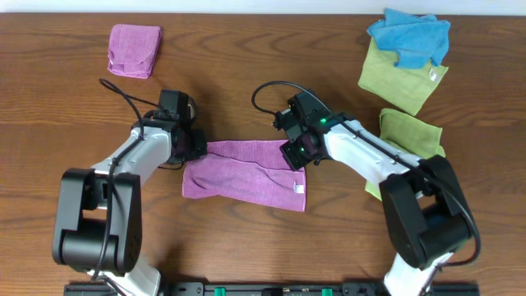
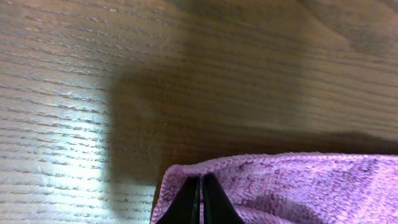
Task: Fold the cloth
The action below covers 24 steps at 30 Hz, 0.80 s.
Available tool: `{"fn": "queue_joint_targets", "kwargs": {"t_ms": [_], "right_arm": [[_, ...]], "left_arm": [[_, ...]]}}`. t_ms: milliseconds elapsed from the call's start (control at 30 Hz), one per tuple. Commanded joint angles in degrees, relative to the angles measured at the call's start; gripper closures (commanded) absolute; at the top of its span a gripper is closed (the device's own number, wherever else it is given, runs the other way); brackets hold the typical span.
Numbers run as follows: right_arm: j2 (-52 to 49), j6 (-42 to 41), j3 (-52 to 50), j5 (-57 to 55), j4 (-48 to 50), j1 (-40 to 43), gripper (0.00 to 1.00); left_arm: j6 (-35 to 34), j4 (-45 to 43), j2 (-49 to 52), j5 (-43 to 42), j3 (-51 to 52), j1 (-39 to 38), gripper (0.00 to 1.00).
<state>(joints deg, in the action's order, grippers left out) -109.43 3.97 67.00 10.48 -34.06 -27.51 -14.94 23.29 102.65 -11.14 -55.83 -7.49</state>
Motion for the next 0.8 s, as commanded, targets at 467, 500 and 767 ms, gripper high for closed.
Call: {"fn": "queue_joint_targets", "kwargs": {"t_ms": [467,500,767], "right_arm": [[-4.59,-2.82,-0.15,-8.96,3.23,-0.22,0.99],[-4.61,-3.26,-0.15,-9.86,3.32,-0.22,0.98],[-4.61,-4.39,-0.15,-9.57,5.42,0.11,0.98]], "left_arm": [[6.01,-2.89,1.38,8.41,-0.59,0.02,0.94],[6.14,-3.37,1.38,8.98,-0.59,-0.15,0.94],[7.15,-8.79,1.4,10.08,-0.59,-3.39,0.94]]}}
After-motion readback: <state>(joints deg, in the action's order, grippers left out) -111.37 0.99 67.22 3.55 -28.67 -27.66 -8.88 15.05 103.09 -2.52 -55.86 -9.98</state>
